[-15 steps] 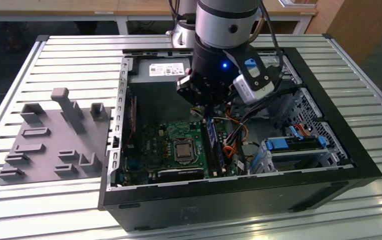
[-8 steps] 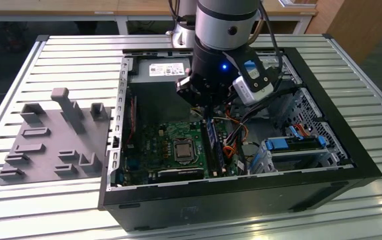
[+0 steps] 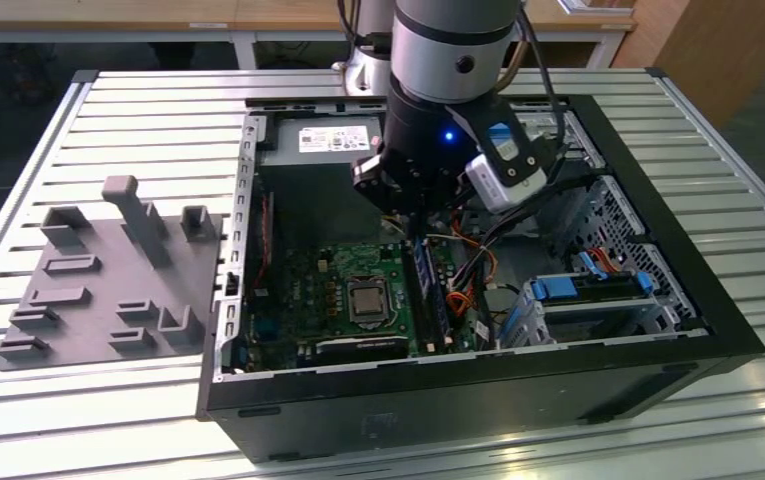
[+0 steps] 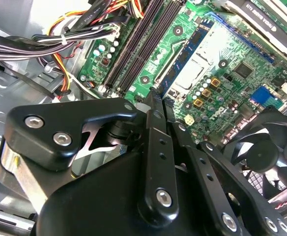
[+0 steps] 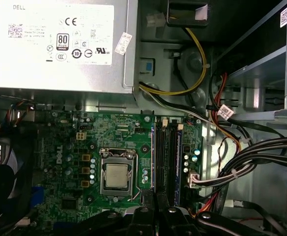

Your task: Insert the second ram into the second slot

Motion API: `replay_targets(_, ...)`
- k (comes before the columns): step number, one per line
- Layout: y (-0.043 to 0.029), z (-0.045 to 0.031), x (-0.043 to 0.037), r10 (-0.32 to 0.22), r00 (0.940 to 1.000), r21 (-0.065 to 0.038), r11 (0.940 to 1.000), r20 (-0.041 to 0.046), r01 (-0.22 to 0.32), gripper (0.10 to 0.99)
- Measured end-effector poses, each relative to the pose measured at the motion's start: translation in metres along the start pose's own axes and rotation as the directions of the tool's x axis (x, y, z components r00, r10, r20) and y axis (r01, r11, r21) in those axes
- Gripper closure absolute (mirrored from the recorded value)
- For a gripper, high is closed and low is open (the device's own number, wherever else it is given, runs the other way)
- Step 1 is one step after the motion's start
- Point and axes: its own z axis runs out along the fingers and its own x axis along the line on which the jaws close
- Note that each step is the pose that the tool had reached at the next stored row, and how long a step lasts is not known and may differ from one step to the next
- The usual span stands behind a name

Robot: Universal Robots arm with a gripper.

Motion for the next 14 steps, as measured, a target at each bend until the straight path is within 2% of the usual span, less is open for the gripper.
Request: replay_targets(14,-0.0001,0.0035,0.0,0.0,1.0,0.0,1.0,0.0,0.0,0.953)
